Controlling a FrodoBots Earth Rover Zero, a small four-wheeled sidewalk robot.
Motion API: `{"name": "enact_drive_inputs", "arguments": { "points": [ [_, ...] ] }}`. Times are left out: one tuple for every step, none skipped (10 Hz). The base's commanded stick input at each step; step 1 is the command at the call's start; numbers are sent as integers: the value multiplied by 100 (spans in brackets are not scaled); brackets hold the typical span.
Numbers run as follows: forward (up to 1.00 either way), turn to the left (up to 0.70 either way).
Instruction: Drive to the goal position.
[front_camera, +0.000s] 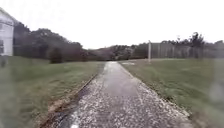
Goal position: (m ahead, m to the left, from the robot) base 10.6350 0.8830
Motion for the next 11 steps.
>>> {"name": "enact_drive_inputs", "arguments": {
  "points": [
    [100,0],
    [100,0],
    [100,0],
    [100,0],
    [100,0],
    [100,0],
    [100,0],
    [100,0],
    [100,0],
    [100,0],
    [100,0]
  ]
}}
